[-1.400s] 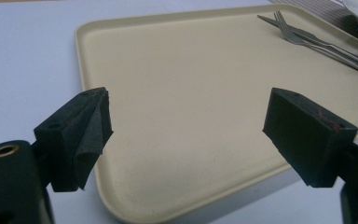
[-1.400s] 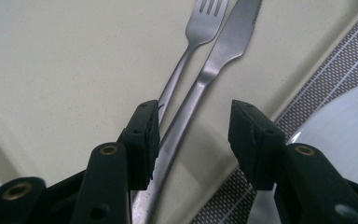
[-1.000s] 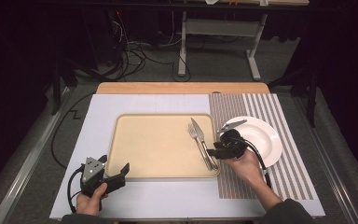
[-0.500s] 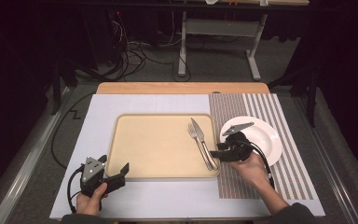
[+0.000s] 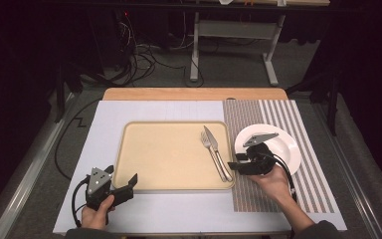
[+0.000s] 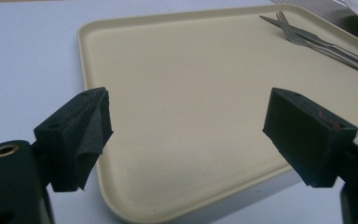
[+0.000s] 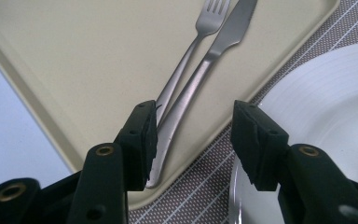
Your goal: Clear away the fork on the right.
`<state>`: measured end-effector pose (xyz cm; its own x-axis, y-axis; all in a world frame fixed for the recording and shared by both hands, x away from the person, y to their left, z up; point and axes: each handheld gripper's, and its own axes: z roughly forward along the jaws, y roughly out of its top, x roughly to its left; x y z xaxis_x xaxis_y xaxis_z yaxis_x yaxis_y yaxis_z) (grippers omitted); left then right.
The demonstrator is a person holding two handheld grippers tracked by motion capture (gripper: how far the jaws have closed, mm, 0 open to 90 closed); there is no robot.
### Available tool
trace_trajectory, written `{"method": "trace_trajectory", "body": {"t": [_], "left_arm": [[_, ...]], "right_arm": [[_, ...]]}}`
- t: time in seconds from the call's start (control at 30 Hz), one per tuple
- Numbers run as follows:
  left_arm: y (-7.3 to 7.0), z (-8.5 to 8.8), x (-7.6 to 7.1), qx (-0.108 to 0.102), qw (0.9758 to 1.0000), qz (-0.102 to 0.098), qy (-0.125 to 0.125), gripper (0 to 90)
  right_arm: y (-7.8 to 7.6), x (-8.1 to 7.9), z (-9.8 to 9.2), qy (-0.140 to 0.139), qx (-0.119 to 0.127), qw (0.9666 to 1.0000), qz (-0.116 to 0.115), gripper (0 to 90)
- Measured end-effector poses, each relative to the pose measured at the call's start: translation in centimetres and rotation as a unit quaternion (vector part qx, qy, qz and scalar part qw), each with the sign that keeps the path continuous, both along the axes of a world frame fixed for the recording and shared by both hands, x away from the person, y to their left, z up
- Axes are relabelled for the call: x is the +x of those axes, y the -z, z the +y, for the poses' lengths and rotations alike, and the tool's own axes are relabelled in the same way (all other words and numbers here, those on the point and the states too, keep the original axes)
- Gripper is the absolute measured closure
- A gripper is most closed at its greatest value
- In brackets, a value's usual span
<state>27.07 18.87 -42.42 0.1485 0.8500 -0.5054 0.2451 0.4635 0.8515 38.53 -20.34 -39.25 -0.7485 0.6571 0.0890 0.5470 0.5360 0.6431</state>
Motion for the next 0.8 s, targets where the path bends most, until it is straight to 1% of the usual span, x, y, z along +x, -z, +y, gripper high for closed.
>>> {"method": "trace_trajectory", "body": {"t": [0.2,0.4,0.57,0.8], "left_arm": [[0.0,0.0,0.0,0.0,1.0,0.0,0.001,15.9],[0.0,0.0,0.0,0.0,1.0,0.0,0.0,15.9],[0.0,0.0,0.0,0.0,1.0,0.0,0.0,15.9],[0.0,0.0,0.0,0.0,1.0,0.0,0.0,15.9]], "right_arm": [[-0.1,-0.3,-0.6,0.005,0.003,1.0,-0.004,51.1],[-0.2,-0.8,-1.6,0.011,0.01,0.9999,-0.007,50.6],[-0.4,-1.2,-2.5,0.015,0.019,0.9996,-0.017,49.8],[-0.4,-1.6,-3.3,0.024,0.027,0.9992,-0.017,48.9]]}}
